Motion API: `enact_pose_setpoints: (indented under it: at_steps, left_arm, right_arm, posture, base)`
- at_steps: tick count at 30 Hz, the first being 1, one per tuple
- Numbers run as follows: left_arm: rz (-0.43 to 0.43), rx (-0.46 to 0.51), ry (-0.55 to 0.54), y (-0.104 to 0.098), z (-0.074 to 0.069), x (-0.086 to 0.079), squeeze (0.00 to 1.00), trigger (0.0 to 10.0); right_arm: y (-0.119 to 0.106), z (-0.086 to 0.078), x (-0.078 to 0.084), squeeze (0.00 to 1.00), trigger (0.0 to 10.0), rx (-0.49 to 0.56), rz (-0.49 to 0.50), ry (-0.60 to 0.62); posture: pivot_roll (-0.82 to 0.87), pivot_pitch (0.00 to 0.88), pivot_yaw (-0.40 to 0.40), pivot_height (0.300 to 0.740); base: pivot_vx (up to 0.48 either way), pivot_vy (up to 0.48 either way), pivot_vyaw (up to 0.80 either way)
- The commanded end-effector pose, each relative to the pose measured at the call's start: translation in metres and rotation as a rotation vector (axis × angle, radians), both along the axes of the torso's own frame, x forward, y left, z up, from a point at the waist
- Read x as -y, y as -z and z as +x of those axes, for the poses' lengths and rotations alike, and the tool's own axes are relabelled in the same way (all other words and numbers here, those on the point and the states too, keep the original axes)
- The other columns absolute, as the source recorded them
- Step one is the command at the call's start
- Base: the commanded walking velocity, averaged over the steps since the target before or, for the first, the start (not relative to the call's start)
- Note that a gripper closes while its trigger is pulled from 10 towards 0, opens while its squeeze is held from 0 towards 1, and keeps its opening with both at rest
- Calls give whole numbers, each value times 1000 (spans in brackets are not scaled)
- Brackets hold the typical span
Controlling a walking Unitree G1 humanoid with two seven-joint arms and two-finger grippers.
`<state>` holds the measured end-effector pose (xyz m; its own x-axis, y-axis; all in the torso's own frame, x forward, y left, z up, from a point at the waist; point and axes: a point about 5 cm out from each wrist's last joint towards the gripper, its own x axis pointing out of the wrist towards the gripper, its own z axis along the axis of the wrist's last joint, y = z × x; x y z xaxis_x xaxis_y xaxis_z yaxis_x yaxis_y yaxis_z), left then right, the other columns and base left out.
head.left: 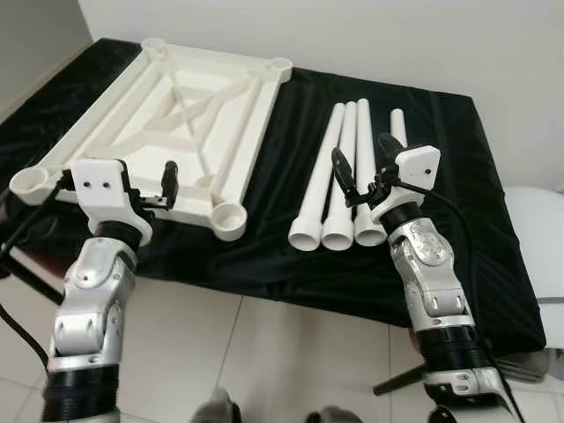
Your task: Building children table
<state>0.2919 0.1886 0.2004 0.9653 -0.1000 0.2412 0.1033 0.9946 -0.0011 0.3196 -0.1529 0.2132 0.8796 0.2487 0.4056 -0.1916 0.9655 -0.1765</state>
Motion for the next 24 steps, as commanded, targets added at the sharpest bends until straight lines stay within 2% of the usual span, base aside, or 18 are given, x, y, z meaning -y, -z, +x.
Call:
enact_pose_setpoints:
  at_steps: [1, 3, 6, 11, 13, 15, 16, 18, 20, 21, 24]
  left_arm:
    - [4, -22, -9, 3, -1, -4, 0, 10000]
    - [7, -26, -8, 4, -1, -4, 0, 10000]
    - [71, -64, 82, 7, -1, 10, 0, 10000]
    - [102, -79, 178, 11, -3, 26, 0, 10000]
    - [135, -101, 295, 15, -6, 47, 0, 10000]
    - [135, -101, 295, 15, -6, 47, 0, 10000]
    - [158, -125, 396, 18, -10, 65, 0, 10000]
    - [158, -125, 396, 18, -10, 65, 0, 10000]
    - [174, -150, 471, 20, -14, 76, 0, 10000]
    - [174, -150, 471, 20, -14, 76, 0, 10000]
    - [200, -158, 538, 15, -16, 81, 0, 10000]
  right_arm:
    - [2, 0, -3, 0, 10000, -11, 6, -6]
    - [1, 2, -1, 0, 10000, -16, 16, 6]
    - [0, 12, 12, 0, 10000, -82, 56, 112]
    - [3, 19, 21, 0, 10000, -136, 89, 163]
    - [4, 26, 27, 0, 10000, -181, 88, 195]
    - [4, 26, 27, 0, 10000, -181, 88, 195]
    - [3, 31, 30, 0, 10000, -206, 85, 204]
    - [3, 31, 30, 0, 10000, -206, 85, 204]
    - [1, 36, 31, 0, 10000, -234, 80, 214]
    - [1, 36, 31, 0, 10000, -234, 80, 214]
    - [4, 44, 32, 0, 10000, -310, 72, 229]
  posture:
    - [11, 86, -17, 740]
    - [10, 89, -16, 740]
    - [8, 96, -12, 740]
    - [8, 102, -10, 740]
    - [9, 108, -9, 740]
    - [9, 108, -9, 740]
    - [5, 117, -4, 740]
    - [5, 117, -4, 740]
    - [4, 129, 1, 740]
    - [4, 129, 1, 740]
    - [0, 153, 4, 740]
  base:
    - [0, 0, 0]
    - [0, 0, 0]
    - [0, 0, 0]
    - [0, 0, 0]
    - [0, 0, 0]
    - [0, 0, 0]
    - [0, 0, 0]
    - [0, 0, 0]
    - [0, 0, 0]
    - [0, 0, 0]
    - [0, 0, 0]
